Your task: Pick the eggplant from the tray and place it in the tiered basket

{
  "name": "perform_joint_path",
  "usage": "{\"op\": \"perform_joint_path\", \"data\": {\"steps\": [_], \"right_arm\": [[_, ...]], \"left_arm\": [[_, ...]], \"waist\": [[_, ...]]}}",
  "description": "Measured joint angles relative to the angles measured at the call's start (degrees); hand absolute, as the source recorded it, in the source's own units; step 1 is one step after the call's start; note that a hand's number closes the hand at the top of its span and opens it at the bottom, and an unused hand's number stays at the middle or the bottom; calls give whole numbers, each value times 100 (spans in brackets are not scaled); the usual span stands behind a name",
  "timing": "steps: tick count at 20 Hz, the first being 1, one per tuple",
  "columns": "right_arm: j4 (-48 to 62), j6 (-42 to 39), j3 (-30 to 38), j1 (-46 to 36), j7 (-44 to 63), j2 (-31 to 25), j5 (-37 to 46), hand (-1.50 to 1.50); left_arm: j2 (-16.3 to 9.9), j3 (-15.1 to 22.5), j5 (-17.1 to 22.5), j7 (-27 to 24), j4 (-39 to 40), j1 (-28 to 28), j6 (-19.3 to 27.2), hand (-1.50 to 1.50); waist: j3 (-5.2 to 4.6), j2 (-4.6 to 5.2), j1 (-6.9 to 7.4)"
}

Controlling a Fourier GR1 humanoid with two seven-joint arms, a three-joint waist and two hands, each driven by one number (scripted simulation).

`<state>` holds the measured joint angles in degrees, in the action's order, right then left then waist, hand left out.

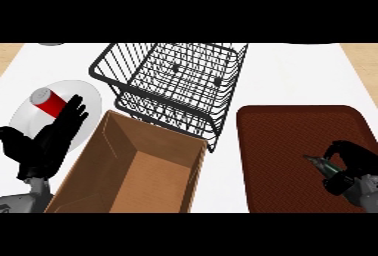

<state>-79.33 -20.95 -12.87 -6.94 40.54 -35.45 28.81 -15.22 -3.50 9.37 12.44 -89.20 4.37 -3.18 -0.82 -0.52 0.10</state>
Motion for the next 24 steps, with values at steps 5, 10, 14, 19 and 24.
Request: {"op": "perform_joint_path", "data": {"steps": [5,10,14,19,24], "right_arm": [[-137,347,-116,151,-609,-137,533,150],[-533,1163,-247,290,-1515,-398,1166,150],[-934,2064,31,412,-2041,-487,1394,150],[-1807,2823,503,326,-2380,-107,926,150],[-3011,2919,884,265,-2382,105,280,150]], "left_arm": [[56,22,-80,127,-78,38,55,0],[168,92,-173,-56,-35,-76,66,0],[89,-12,-102,-57,-87,-183,-9,0],[131,-5,-163,3,-86,-142,80,0],[117,-34,-133,78,-152,-135,59,0]], "waist": [[12,1,-20],[63,26,-36],[79,19,-73],[84,3,-145],[81,5,-131]]}}
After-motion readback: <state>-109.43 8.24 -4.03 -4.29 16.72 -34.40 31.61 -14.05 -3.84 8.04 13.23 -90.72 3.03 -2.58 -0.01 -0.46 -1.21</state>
